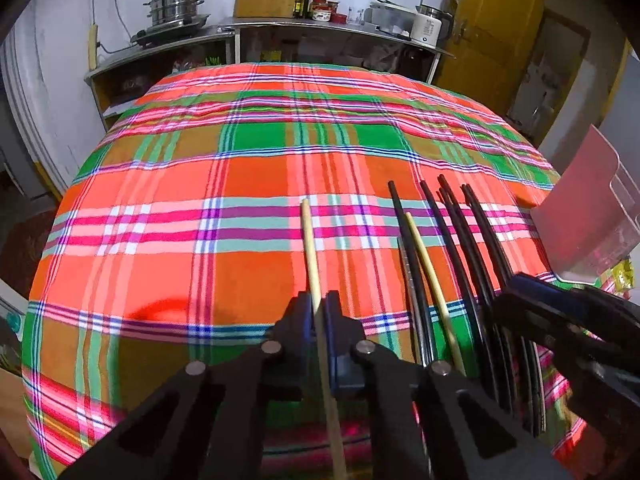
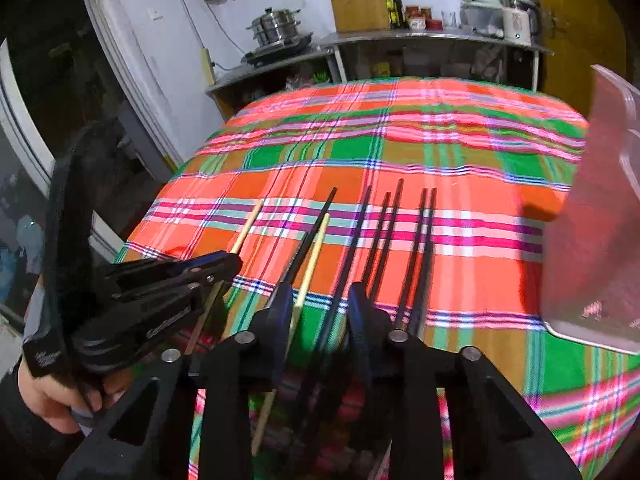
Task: Organize utensils
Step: 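Grasp a light wooden chopstick with the left tool while the right tool grasps another wooden chopstick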
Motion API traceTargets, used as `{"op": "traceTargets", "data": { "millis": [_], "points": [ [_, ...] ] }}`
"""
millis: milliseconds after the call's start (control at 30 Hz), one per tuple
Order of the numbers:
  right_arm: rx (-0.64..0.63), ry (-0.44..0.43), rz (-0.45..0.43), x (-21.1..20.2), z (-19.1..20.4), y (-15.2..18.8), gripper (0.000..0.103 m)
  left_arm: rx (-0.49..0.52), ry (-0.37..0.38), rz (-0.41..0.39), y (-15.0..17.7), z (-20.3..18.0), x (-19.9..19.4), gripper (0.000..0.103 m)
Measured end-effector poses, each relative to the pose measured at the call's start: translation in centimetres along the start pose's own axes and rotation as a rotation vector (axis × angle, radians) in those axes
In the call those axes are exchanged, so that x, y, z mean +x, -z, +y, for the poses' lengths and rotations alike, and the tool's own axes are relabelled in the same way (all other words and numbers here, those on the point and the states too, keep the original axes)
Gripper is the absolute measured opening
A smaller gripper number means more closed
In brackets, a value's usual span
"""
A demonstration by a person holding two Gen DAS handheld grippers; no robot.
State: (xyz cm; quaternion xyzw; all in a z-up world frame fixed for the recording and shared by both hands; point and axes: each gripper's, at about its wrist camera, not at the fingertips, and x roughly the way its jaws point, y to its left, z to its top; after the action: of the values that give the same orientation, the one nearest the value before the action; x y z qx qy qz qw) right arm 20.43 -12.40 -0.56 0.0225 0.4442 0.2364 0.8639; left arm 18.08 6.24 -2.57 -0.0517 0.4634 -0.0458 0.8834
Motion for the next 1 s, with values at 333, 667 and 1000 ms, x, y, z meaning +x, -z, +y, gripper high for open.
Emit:
{"op": "traceTargets", "data": {
  "millis": [333, 667, 1000],
  "points": [
    [0.006, -0.001, 0.075, 3.5, 0.0, -1.8, 0.019, -0.037, 0.025, 0.011, -0.3, 1.6, -0.2, 0.007],
    [0.0, 0.016, 0.124, 5.2, 0.3, -2.8, 0.013, -0.003, 0.008, 0.06, -2.1, 1.1, 1.1, 0.009],
    [0.015, 0.009, 0.161, 6.1, 0.1, -4.1, 0.007, 0.004, -0.004, 0.109, -3.5, 0.7, 2.0, 0.009]
  ]
}}
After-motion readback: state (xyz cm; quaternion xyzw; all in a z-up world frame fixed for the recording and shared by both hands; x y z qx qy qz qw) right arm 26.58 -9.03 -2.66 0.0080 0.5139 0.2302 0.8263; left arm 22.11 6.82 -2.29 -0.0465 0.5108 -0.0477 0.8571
